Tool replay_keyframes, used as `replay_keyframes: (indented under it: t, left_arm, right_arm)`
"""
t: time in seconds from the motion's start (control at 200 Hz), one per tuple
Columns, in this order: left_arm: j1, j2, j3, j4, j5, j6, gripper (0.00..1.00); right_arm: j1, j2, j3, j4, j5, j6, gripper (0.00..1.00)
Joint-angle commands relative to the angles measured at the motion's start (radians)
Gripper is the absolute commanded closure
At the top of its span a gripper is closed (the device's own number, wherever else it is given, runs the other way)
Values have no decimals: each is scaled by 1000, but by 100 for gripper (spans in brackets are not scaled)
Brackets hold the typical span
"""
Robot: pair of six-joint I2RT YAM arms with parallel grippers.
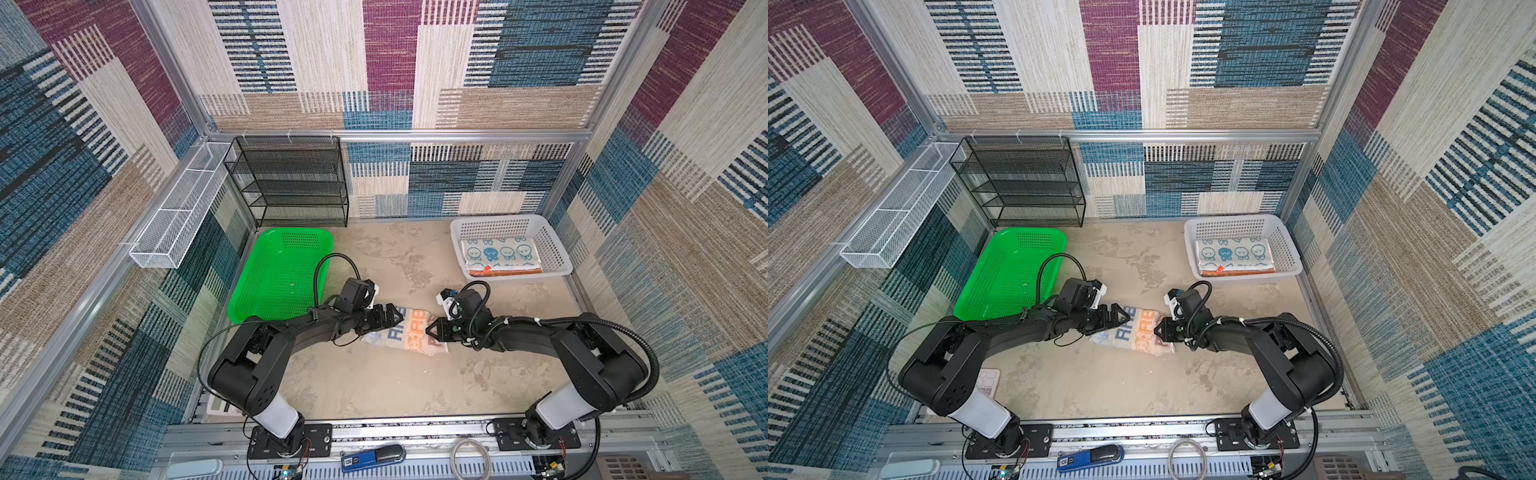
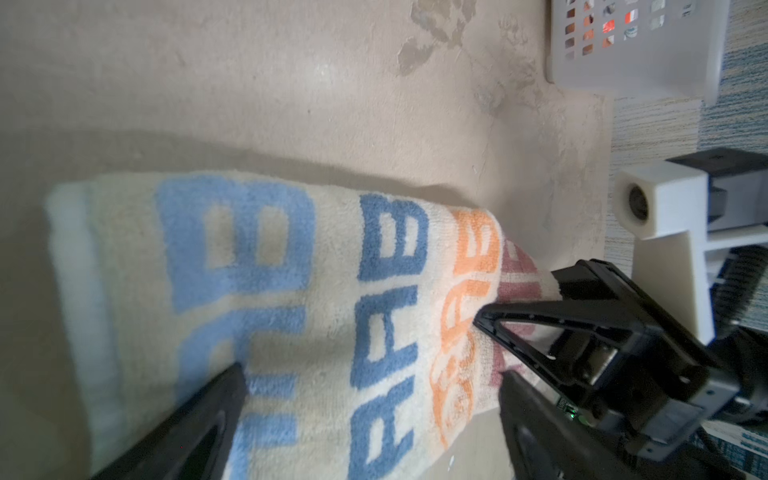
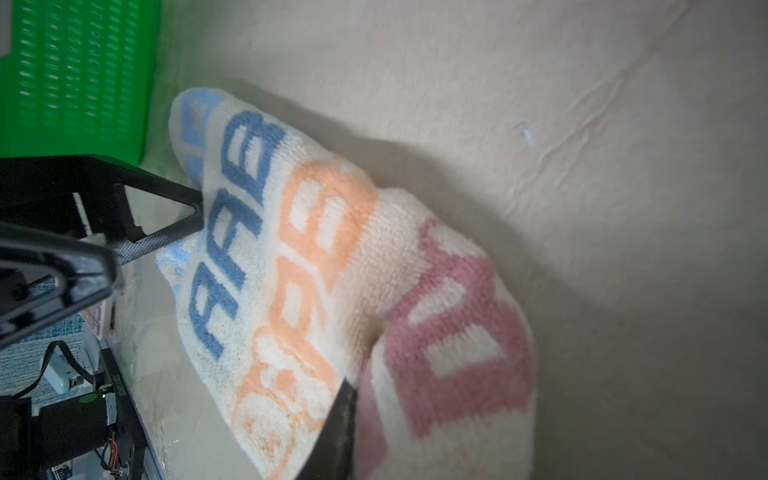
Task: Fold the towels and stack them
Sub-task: 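Lift the towel and carry it with both grippers over the white basket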
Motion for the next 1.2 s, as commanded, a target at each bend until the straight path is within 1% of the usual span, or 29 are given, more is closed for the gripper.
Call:
replay_keyframes:
  t: [0.0, 0.11, 0.225, 0.295, 0.411, 0.496, 0.571, 0.681, 0.796, 0.921, 0.936, 1.072, 1.142, 1.197]
  left_arm:
    - [1, 22, 60, -138, -42, 12, 1]
    - [1, 46, 213, -223, -56, 55, 1]
    - [2, 98, 408, -306, -69, 98, 1]
    - [4, 150, 525, -351, -61, 119, 1]
    - [2, 253, 709, -420, -34, 147, 1]
    - [2, 314, 818, -458, -16, 160, 1]
    - [2, 359, 904, -494, -5, 179, 1]
    - [2, 419, 1012, -550, -1, 203, 1]
    - [2, 458, 1082, -574, 4, 215, 1]
    - [2, 500, 1140, -594, 4, 221, 1]
    - [2, 507, 1149, -595, 5, 222, 1]
    - [2, 567, 1232, -622, 24, 218, 1]
    - [1, 588, 1268, -634, 20, 227, 1]
    - [1, 604, 1298, -650, 9, 237, 1]
  right_arm:
    - [-23, 6, 144, -149, 48, -67, 94]
    - [-102, 41, 326, -272, 36, -144, 100]
    - [-171, 119, 551, -423, 30, -251, 100]
    - [-210, 179, 683, -513, -4, -317, 100]
    - [-285, 236, 824, -603, -52, -395, 100]
    - [-343, 243, 855, -617, -95, -445, 100]
    - [-408, 271, 882, -657, -165, -514, 100]
    - [-476, 305, 910, -679, -192, -576, 100]
    - [-563, 327, 923, -674, -218, -603, 100]
    - [-640, 375, 950, -698, -228, -630, 100]
    - [-646, 380, 973, -699, -228, -635, 100]
    - [-676, 429, 1033, -737, -210, -696, 100]
    - [-688, 455, 1056, -757, -173, -727, 100]
    - [-699, 479, 1077, -780, -172, -752, 100]
